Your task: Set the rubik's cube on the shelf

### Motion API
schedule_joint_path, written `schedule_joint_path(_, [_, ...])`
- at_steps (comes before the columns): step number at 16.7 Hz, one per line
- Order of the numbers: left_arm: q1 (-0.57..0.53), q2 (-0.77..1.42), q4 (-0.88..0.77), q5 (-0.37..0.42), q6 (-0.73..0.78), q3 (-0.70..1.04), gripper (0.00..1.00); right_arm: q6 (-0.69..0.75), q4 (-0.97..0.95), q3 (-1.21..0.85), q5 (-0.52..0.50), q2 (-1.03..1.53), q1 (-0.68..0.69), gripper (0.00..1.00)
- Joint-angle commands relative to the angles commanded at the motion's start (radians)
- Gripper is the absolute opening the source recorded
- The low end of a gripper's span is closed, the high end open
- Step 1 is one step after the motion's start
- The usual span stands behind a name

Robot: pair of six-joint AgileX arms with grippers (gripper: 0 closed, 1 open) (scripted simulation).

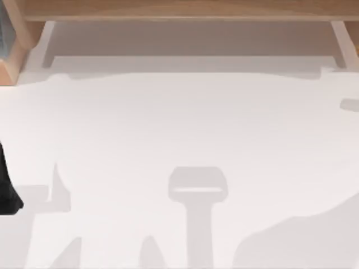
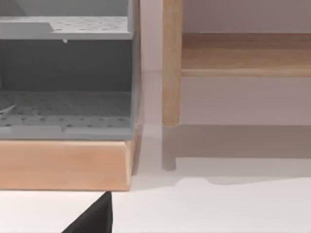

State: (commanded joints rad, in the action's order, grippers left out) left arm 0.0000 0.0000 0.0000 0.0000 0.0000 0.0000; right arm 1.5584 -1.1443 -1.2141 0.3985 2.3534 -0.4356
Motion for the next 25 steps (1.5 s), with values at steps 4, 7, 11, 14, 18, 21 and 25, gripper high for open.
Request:
schedule_joint_path(4, [0.000, 0.000, 0.000, 0.000, 0.000, 0.000, 1.00, 0.000, 0.000, 0.000, 0.000, 0.000, 0.000, 0.17])
schedule_joint_path(7, [0.000, 0.000, 0.000, 0.000, 0.000, 0.000, 1.00, 0.000, 0.000, 0.000, 0.000, 0.000, 0.000, 0.00])
schedule_joint_path(11, [0.000, 0.000, 0.000, 0.000, 0.000, 0.000, 1.00, 0.000, 0.000, 0.000, 0.000, 0.000, 0.000, 0.00])
schedule_joint_path(14, [0.000, 0.000, 0.000, 0.000, 0.000, 0.000, 1.00, 0.000, 0.000, 0.000, 0.000, 0.000, 0.000, 0.00])
schedule_joint_path(18, [0.000, 0.000, 0.000, 0.000, 0.000, 0.000, 1.00, -0.003, -0.022, 0.042, 0.009, -0.020, -0.015, 0.00])
schedule_joint_path(21, [0.000, 0.000, 0.000, 0.000, 0.000, 0.000, 1.00, -0.003, -0.082, 0.163, 0.037, -0.068, -0.040, 0.00])
schedule_joint_path(25, [0.000, 0.000, 0.000, 0.000, 0.000, 0.000, 1.00, -0.004, -0.151, 0.276, 0.066, -0.121, -0.069, 0.00])
